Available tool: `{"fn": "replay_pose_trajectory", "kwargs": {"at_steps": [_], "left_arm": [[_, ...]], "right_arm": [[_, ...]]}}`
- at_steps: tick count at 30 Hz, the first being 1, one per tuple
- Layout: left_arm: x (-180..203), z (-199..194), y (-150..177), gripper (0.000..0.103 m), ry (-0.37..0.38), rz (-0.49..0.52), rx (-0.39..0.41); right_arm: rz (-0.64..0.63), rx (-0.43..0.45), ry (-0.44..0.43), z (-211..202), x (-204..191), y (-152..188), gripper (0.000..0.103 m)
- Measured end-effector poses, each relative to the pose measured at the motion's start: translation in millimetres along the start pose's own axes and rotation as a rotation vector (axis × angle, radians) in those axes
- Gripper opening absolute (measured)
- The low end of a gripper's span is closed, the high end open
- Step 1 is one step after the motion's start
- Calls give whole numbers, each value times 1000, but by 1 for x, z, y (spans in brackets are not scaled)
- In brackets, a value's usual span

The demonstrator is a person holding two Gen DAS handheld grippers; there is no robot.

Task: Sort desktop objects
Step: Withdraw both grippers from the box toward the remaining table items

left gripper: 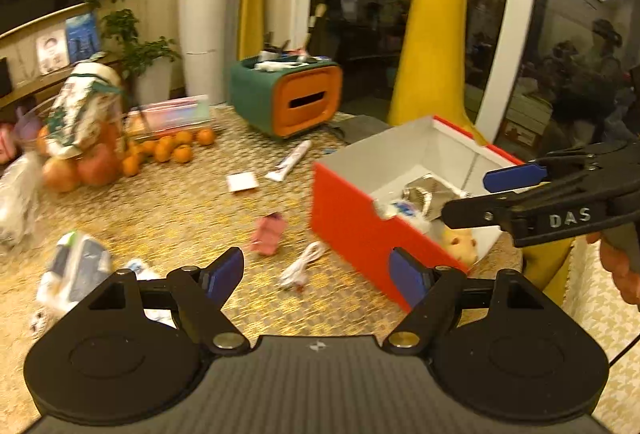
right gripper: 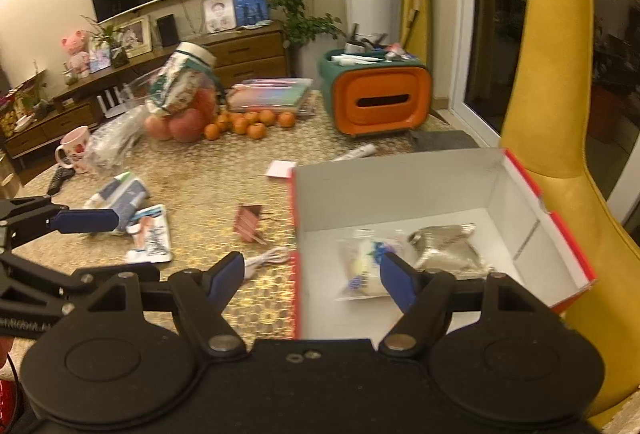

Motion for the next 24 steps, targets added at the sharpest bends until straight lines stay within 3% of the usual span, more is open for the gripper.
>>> {"fn": "replay_pose_trajectory", "kwargs": {"at_steps": [8,17,20,24], "left_arm": [[-40,-18,21,79,-61,-17,16],[-83,-25,36,79,-99,-43,26],[-100,-20,41,89,-116,-71,19],[-122,-11,47,89,-139,-98,8]], "right_arm": [[-71,0,-36,9,-50,5,76],[-97,14,-25,32,-78,8,77],[-102,12,-22,46,-87,7,78],[-117,21,10,67,-91,5,81]]}}
Point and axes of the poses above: each gripper's, at about its wrist camera, not at the fingertips, and z roughly the way its jaws point, x to its right, y to its underside, the point moved 9 cm from there along z, roughly the way its jaws point, and after that the axes turned 1 degree about -y, right-handed, at the moved point
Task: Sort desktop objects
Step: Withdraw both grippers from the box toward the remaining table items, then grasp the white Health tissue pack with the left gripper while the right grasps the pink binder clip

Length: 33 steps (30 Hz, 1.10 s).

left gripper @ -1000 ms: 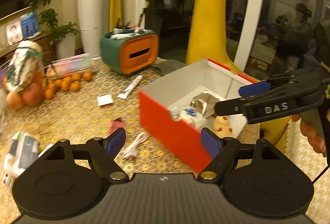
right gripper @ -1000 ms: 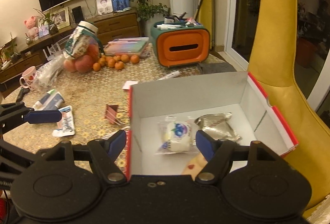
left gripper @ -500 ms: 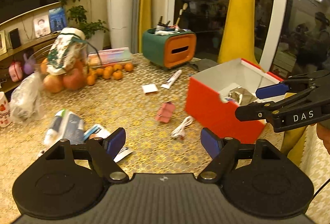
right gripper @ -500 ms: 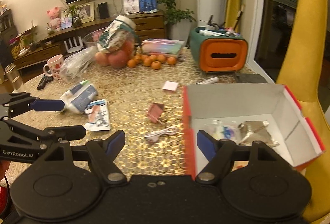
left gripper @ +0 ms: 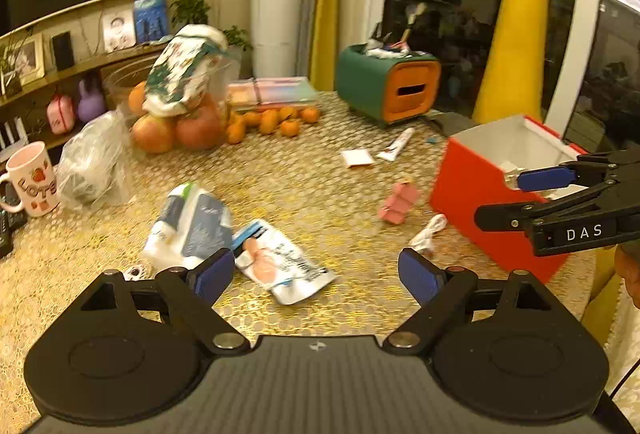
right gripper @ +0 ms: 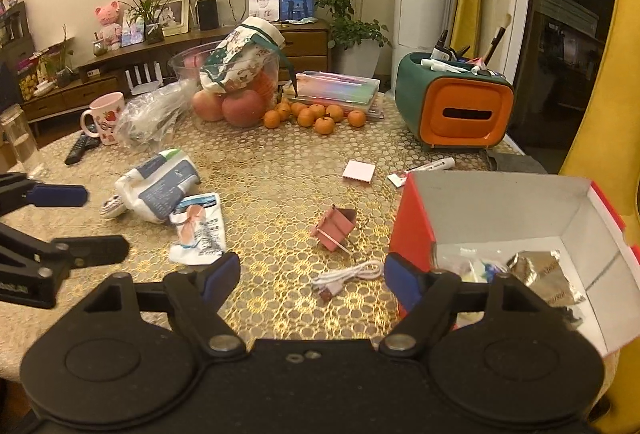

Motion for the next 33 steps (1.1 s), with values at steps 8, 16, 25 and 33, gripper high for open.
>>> {"fn": "replay_pose_trajectory", "kwargs": {"at_steps": [8,16,25,33], "left_arm": [[-43,33,-1,102,-51,-41,-13],[-76,64,-9,103,-93,-38,-32],[-105,107,-14,103,-97,-46,-116],[-112,145,-15,103,-105,6,-227]], "right_arm": [[-10,-10,37,45,-2,1,81],[7,-38,63,92,5,-2,81],[12,-65,77,133,7,-2,81],[22,-77,94,155,9,-2,81]]}}
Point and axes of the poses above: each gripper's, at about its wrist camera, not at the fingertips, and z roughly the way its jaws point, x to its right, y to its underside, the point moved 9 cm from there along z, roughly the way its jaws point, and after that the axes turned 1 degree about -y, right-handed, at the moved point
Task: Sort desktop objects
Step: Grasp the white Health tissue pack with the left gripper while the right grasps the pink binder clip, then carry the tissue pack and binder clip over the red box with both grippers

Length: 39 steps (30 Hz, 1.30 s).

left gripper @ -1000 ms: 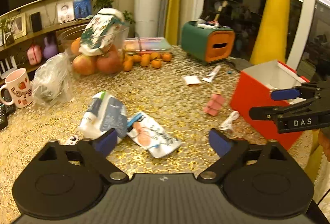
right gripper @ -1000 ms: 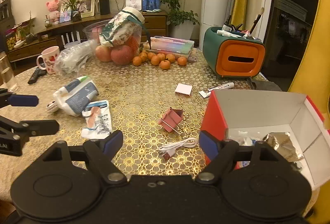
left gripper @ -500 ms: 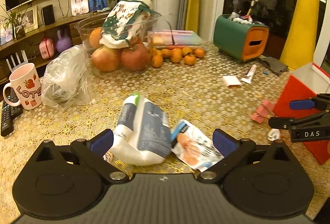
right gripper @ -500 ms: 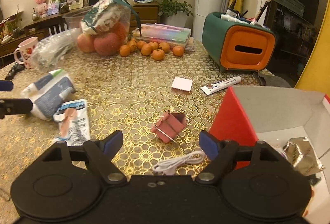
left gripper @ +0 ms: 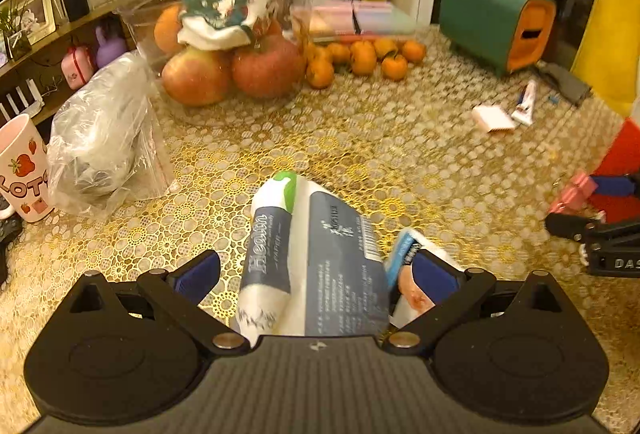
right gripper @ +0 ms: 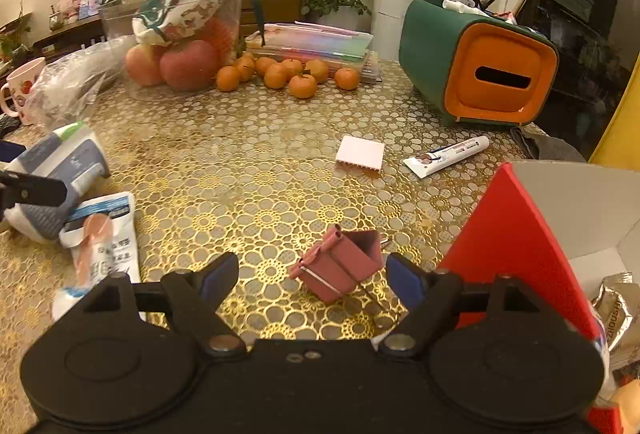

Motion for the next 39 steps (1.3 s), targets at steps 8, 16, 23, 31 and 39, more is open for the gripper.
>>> {"fn": "replay_pose_trajectory", "kwargs": {"at_steps": [8,16,23,31,39], "left_arm": [[-2,18,-1,103,16,-30,-40],[-6,25,1,88,17,-52,-50],[-5,23,1,60,15,-57,-48],[-2,17,1,51,4,-42,-26],[0,0,-2,46,-4,-60,2]], "right_arm": [[24,-15,-2,13,2,1,78],[54,-33,-9,17,5,5,65],[66,-35,0,17,7,6,51],[70,-35,6,14,8,6,41],[72,2,-19,-1,7,0,41]]}}
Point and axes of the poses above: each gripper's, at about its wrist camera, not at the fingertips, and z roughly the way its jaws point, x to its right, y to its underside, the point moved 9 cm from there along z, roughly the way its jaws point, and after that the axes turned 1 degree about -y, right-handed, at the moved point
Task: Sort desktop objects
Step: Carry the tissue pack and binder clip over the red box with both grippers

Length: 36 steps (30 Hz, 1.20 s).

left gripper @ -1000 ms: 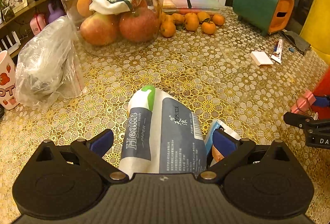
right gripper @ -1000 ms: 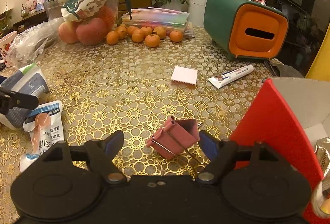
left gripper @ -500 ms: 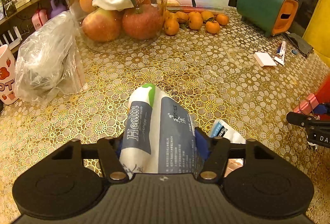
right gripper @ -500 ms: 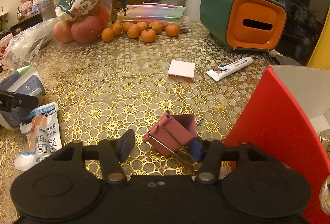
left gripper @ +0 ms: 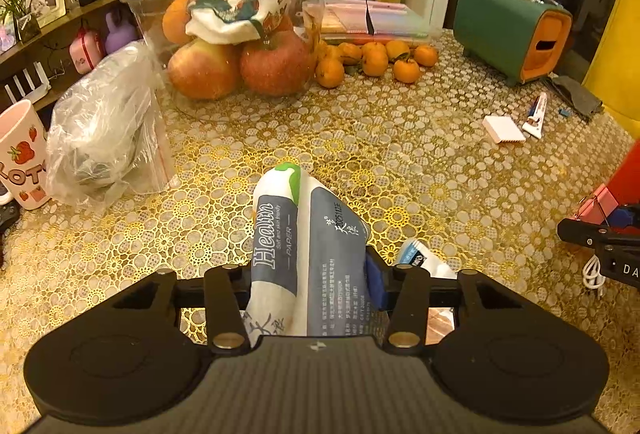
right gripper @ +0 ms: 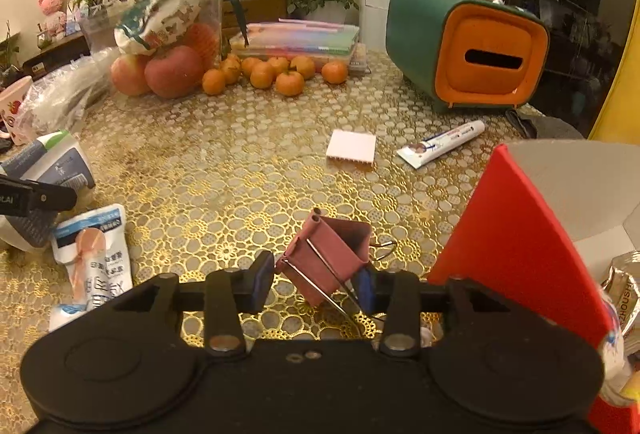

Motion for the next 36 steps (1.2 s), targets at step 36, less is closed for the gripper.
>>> {"fn": "replay_pose_trajectory", "kwargs": {"at_steps": [36], "left_arm": [[139,-161,23,47,179,32,80]], "right_arm": [[-62,53,-138,-173,11,21,41]]}}
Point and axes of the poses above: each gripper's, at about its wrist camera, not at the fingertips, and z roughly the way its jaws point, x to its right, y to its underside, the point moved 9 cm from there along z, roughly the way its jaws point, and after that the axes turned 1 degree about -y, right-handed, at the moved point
